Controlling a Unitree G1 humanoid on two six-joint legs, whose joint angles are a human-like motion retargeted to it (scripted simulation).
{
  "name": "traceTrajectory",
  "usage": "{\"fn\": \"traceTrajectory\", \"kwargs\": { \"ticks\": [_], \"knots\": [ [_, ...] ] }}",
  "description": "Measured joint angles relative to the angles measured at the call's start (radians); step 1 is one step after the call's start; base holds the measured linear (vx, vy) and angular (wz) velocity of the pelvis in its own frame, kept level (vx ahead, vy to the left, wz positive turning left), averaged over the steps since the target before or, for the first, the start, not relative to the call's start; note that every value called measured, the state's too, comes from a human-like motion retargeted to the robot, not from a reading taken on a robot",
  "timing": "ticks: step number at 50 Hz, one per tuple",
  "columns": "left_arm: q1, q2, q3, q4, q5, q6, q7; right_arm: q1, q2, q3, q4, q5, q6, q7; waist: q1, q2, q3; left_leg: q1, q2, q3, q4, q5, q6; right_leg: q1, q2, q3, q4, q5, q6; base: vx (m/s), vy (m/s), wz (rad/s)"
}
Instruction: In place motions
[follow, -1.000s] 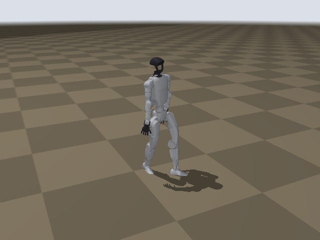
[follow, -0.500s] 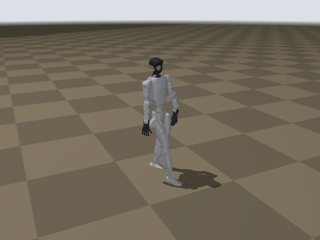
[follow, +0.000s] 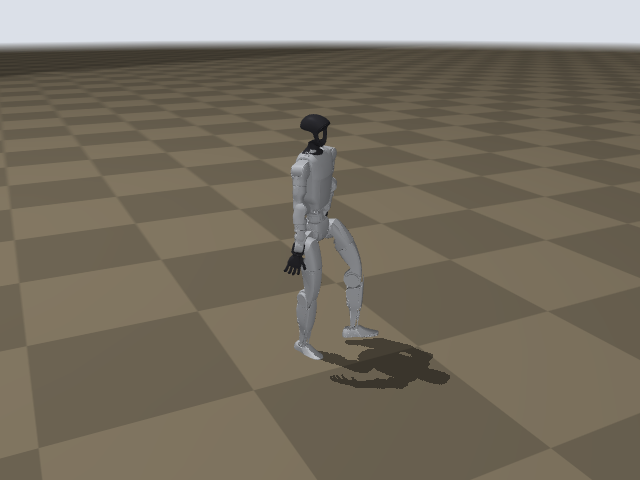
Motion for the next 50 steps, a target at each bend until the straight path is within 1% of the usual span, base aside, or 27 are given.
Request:
{"fn": "traceTrajectory", "kwargs": {
  "ticks": [2,5,8,10,12,13,15,16,17,20,22,23,25,28,30,33,34,35,37,40,42,43,45,47,48,50],
  "knots": [
    [0.024,-0.005,0.025,0.008,-0.002,0.005,-0.005,-0.011,0.002,-0.005,-0.013,0.013,-0.007,0.005,0.007,0.018,-0.004,-0.004,0.009,0.030,-0.170,0.004,-0.005,0.038,0.018,-0.009,-0.008,-0.026,0.010,0.57,0.08,-0.14],
    [0.066,-0.014,0.064,0.008,-0.005,0.021,-0.003,-0.016,0.019,-0.011,-0.017,0.070,-0.017,0.019,-0.018,0.019,-0.021,0.000,0.012,0.104,-0.296,-0.018,-0.008,0.098,0.016,-0.039,-0.013,-0.063,0.024,0.77,0.15,0.23],
    [0.094,-0.016,0.107,0.008,-0.004,0.035,-0.007,-0.003,0.052,-0.031,-0.019,0.122,-0.020,0.045,-0.040,0.006,-0.037,0.064,0.002,0.157,-0.290,0.041,0.065,0.153,0.007,-0.051,0.015,-0.073,0.024,0.93,0.30,0.12],
    [0.103,-0.017,0.130,0.008,-0.002,0.047,-0.015,0.024,0.076,-0.079,-0.023,0.126,-0.024,0.070,-0.042,0.007,-0.065,0.078,0.003,0.148,-0.270,0.107,0.080,0.178,-0.004,-0.058,0.043,-0.032,0.026,0.92,0.33,0.20],
    [0.089,-0.012,0.134,0.008,-0.010,0.065,-0.024,0.059,0.104,-0.133,-0.019,0.164,-0.028,0.077,-0.052,0.016,-0.097,0.071,0.016,0.098,-0.227,0.076,0.064,0.175,-0.011,-0.074,0.106,0.069,0.018,0.78,0.27,0.60],
    [0.076,-0.010,0.134,0.008,-0.019,0.066,-0.024,0.074,0.114,-0.151,-0.009,0.206,-0.034,0.071,-0.042,0.020,-0.095,0.097,0.015,0.089,-0.226,0.054,0.062,0.174,-0.018,-0.079,0.162,0.134,0.001,0.81,0.30,0.51],
    [0.029,-0.005,0.118,0.008,-0.050,0.049,-0.017,0.080,0.119,-0.176,0.031,0.301,-0.064,0.056,-0.034,0.045,-0.067,0.152,0.019,0.048,-0.227,0.011,0.066,0.157,-0.023,-0.101,0.315,0.265,-0.064,0.67,0.27,0.63],
    [0.007,-0.004,0.108,0.007,-0.066,0.033,-0.015,0.076,0.116,-0.177,0.056,0.327,-0.071,0.047,-0.037,0.065,-0.060,0.176,0.028,0.027,-0.224,-0.012,0.064,0.128,-0.019,-0.105,0.412,0.299,-0.105,0.58,0.24,0.65],
    [-0.013,-0.004,0.099,0.002,-0.080,0.020,-0.014,0.072,0.114,-0.175,0.078,0.343,-0.072,0.036,-0.039,0.083,-0.057,0.198,0.037,0.013,-0.224,-0.034,0.062,0.093,-0.016,-0.106,0.510,0.312,-0.137,0.64,0.26,0.36],
    [-0.063,0.013,0.074,-0.020,-0.092,0.014,-0.034,0.063,0.115,-0.147,0.099,0.298,-0.011,-0.004,-0.055,0.118,-0.079,0.243,0.048,0.004,-0.226,-0.091,0.061,-0.041,-0.033,-0.125,0.760,0.208,-0.179,0.67,0.23,0.18],
    [-0.123,0.043,0.040,-0.013,-0.076,0.028,-0.047,0.068,0.115,-0.128,0.074,0.251,0.007,0.004,-0.081,0.128,-0.081,0.264,0.036,-0.025,-0.234,-0.113,0.064,-0.114,-0.004,-0.125,0.825,0.177,-0.175,0.52,0.15,0.73],
    [-0.157,0.057,0.022,-0.009,-0.063,0.036,-0.046,0.071,0.115,-0.122,0.056,0.231,-0.005,0.009,-0.092,0.129,-0.073,0.281,0.026,-0.043,-0.241,-0.121,0.066,-0.142,0.025,-0.122,0.827,0.170,-0.167,0.55,0.15,1.06],
    [-0.219,0.078,-0.017,-0.008,-0.045,0.047,-0.032,0.081,0.115,-0.114,0.020,0.197,-0.039,0.012,-0.123,0.121,-0.057,0.319,-0.005,-0.085,-0.257,-0.135,0.069,-0.186,0.066,-0.125,0.782,0.159,-0.145,0.52,0.10,1.28],
    [-0.282,0.086,-0.080,-0.034,-0.027,0.041,-0.022,0.099,0.114,-0.104,-0.016,0.166,-0.060,-0.002,-0.163,0.098,-0.052,0.377,-0.061,-0.139,-0.285,-0.155,0.077,-0.246,0.094,-0.137,0.604,0.167,-0.119,0.62,0.03,1.22],
    [-0.313,0.083,-0.111,-0.062,-0.009,0.033,-0.031,0.103,0.113,-0.103,-0.021,0.158,-0.062,-0.005,-0.187,0.067,-0.052,0.417,-0.115,-0.167,-0.300,-0.172,0.084,-0.270,0.094,-0.147,0.426,0.196,-0.110,0.56,0.01,1.10],
    [-0.345,0.070,-0.136,-0.106,0.027,0.011,-0.054,0.096,0.110,-0.108,-0.004,0.159,-0.058,0.011,-0.228,0.010,-0.038,0.492,-0.201,-0.218,-0.313,-0.202,0.095,-0.286,0.065,-0.166,0.147,0.250,-0.098,0.63,-0.03,1.15],
    [-0.351,0.066,-0.145,-0.116,0.038,0.001,-0.061,0.094,0.109,-0.111,0.004,0.161,-0.057,0.018,-0.240,-0.003,-0.031,0.520,-0.221,-0.236,-0.315,-0.213,0.097,-0.293,0.056,-0.179,0.071,0.256,-0.086,0.70,-0.05,1.13],
    [-0.356,0.062,-0.154,-0.125,0.049,-0.008,-0.068,0.092,0.108,-0.115,0.012,0.164,-0.056,0.023,-0.251,-0.013,-0.023,0.548,-0.236,-0.253,-0.316,-0.224,0.098,-0.301,0.049,-0.194,0.001,0.256,-0.071,0.54,-0.03,1.01],
    [-0.355,0.055,-0.176,-0.131,0.073,-0.021,-0.081,0.093,0.104,-0.122,0.029,0.172,-0.053,0.030,-0.258,-0.013,-0.014,0.602,-0.242,-0.272,-0.318,-0.242,0.095,-0.316,0.057,-0.203,-0.091,0.227,-0.027,0.63,-0.07,0.76],
    [-0.333,0.047,-0.200,-0.116,0.108,-0.025,-0.082,0.098,0.097,-0.134,0.056,0.179,-0.043,0.029,-0.256,-0.013,-0.022,0.659,-0.253,-0.288,-0.309,-0.250,0.085,-0.316,0.070,-0.161,-0.106,0.212,-0.028,0.74,-0.10,0.54],
    [-0.303,0.044,-0.200,-0.090,0.123,-0.023,-0.071,0.100,0.097,-0.144,0.074,0.176,-0.032,0.021,-0.265,-0.005,-0.052,0.671,-0.250,-0.292,-0.293,-0.230,0.076,-0.324,0.072,-0.122,-0.053,0.249,-0.096,0.75,-0.15,0.64],
    [-0.282,0.043,-0.198,-0.072,0.128,-0.021,-0.067,0.104,0.097,-0.149,0.081,0.174,-0.028,0.017,-0.278,0.000,-0.069,0.677,-0.248,-0.296,-0.281,-0.210,0.074,-0.321,0.062,-0.135,-0.043,0.290,-0.114,0.76,-0.16,0.84],
    [-0.233,0.041,-0.181,-0.029,0.135,-0.008,-0.063,0.113,0.097,-0.154,0.096,0.170,-0.023,0.017,-0.308,0.008,-0.113,0.678,-0.241,-0.284,-0.243,-0.140,0.064,-0.316,0.049,-0.079,-0.008,0.328,-0.105,0.86,-0.22,0.90],
    [-0.170,0.030,-0.152,0.007,0.133,0.013,-0.051,0.127,0.096,-0.164,0.110,0.172,-0.019,0.020,-0.322,0.026,-0.157,0.645,-0.205,-0.236,-0.146,0.001,0.021,-0.307,0.041,-0.054,0.026,0.269,-0.090,0.87,-0.21,0.79],
    [-0.134,0.021,-0.139,0.008,0.125,0.026,-0.043,0.133,0.094,-0.173,0.115,0.177,-0.017,0.020,-0.325,0.029,-0.168,0.618,-0.170,-0.184,-0.070,0.082,-0.014,-0.290,0.030,-0.044,0.033,0.240,-0.077,0.86,-0.24,0.66],
    [-0.080,0.009,-0.121,0.008,0.082,0.047,-0.022,0.135,0.094,-0.192,0.117,0.195,-0.011,0.022,-0.309,0.021,-0.174,0.534,-0.098,-0.101,0.137,0.201,-0.072,-0.247,-0.009,-0.068,0.043,0.188,-0.048,0.69,-0.19,0.44]
  ]
}}
